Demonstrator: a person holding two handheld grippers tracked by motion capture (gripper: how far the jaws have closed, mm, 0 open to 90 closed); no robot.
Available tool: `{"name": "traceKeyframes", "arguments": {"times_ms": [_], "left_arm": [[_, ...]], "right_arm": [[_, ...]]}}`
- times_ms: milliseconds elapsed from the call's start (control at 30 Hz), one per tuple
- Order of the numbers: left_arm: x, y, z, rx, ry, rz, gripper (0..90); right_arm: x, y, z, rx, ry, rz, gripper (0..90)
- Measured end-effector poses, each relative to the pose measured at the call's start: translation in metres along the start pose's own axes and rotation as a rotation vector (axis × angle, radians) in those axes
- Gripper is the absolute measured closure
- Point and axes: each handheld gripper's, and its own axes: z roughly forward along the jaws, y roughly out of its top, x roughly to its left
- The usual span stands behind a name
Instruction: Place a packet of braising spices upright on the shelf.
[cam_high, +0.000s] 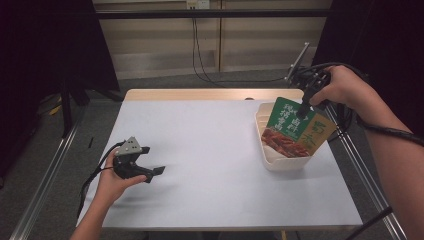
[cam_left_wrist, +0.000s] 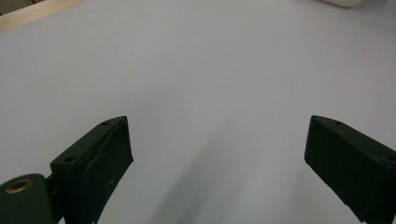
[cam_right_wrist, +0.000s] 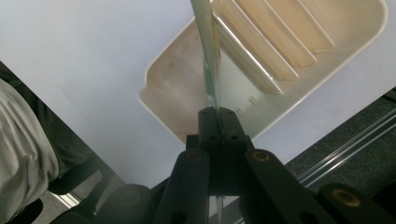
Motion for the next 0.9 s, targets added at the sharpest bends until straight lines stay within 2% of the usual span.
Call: {"name": "traceKeyframes", "arguments": {"times_ms": [200, 367, 467, 500, 700, 900], "left_arm": [[0.0, 0.0001, -0.0001, -0.001, -0.008, -0.001, 7.3], [-0.0005, 0.0006, -0.0011, 0.005, 0.001, 0.0, 7.3], [-0.0006, 0.0007, -0.0012, 0.004, 0.0, 0.0, 7.3], [-0.0005, 0.0008, -0.0013, 0.004, 0.0, 0.0, 7.3], [-0.0006, 0.0008, -0.0013, 0.005, 0.0, 0.001, 7.3], [-0.0007, 0.001, -0.0013, 0.005, 0.0, 0.002, 7.3]], "right_arm": [[-0.0016, 0.0, 0.0025, -0.003, -0.001, 0.004, 90.0], [-0.0015, 0.0003, 0.0022, -0.002, -0.006, 0.018, 90.0], [-0.0012, 0.0005, 0.0028, -0.007, -0.005, 0.018, 90.0], [-0.0018, 0.0003, 0.0032, -0.011, -0.005, 0.004, 90.0], [-0.0021, 0.0008, 0.0034, -0.012, -0.006, 0.022, 90.0], [-0.003, 0.0024, 0.0052, -0.027, -0.005, 0.009, 89.7]]}}
